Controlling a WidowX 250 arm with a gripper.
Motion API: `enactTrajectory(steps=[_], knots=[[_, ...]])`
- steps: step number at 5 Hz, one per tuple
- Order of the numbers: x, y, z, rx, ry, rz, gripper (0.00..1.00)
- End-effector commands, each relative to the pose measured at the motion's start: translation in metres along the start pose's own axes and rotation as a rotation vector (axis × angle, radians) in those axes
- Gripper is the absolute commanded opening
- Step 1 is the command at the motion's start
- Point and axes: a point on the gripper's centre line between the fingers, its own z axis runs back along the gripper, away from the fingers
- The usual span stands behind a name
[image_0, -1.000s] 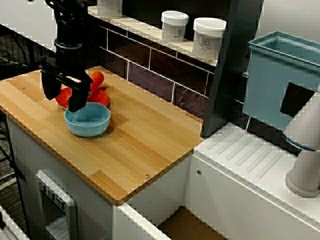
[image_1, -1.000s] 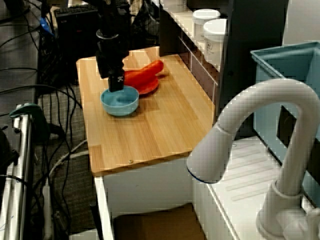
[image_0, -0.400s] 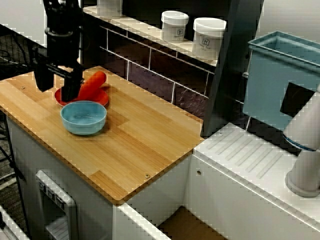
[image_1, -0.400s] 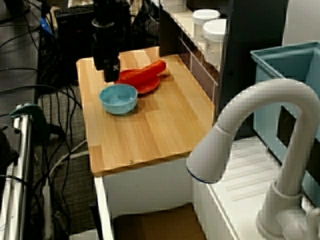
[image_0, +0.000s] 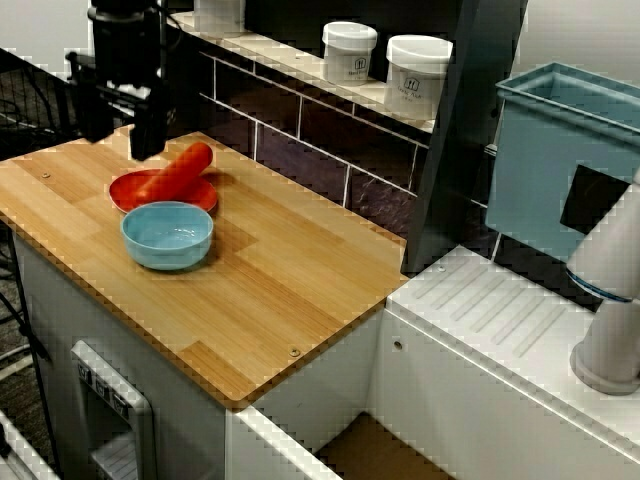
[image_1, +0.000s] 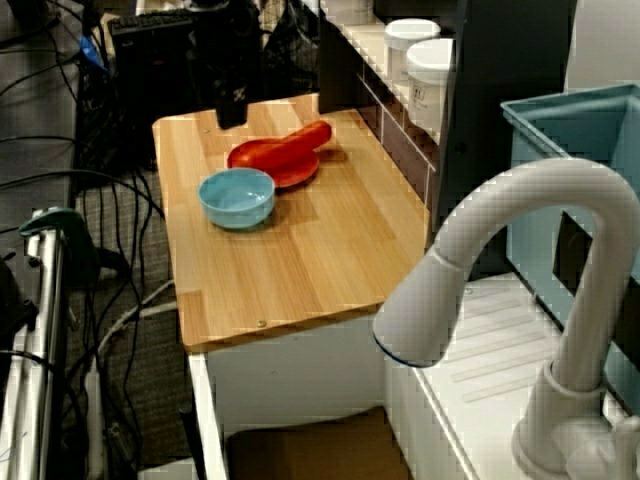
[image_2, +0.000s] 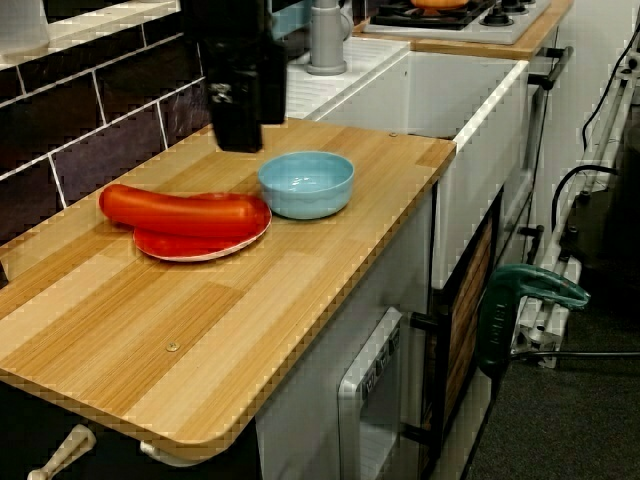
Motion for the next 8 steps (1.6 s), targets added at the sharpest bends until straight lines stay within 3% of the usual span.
enactTrajectory(steps=[1, 4, 8], knots=[[0.018, 0.018, -0.013, 0.024, -0.048, 0.035, 1.00], [0.042, 0.012, -0.038, 0.038, -0.039, 0.054, 1.00], [0.043, 0.007, -0.053, 0.063, -0.010, 0.064, 1.00]])
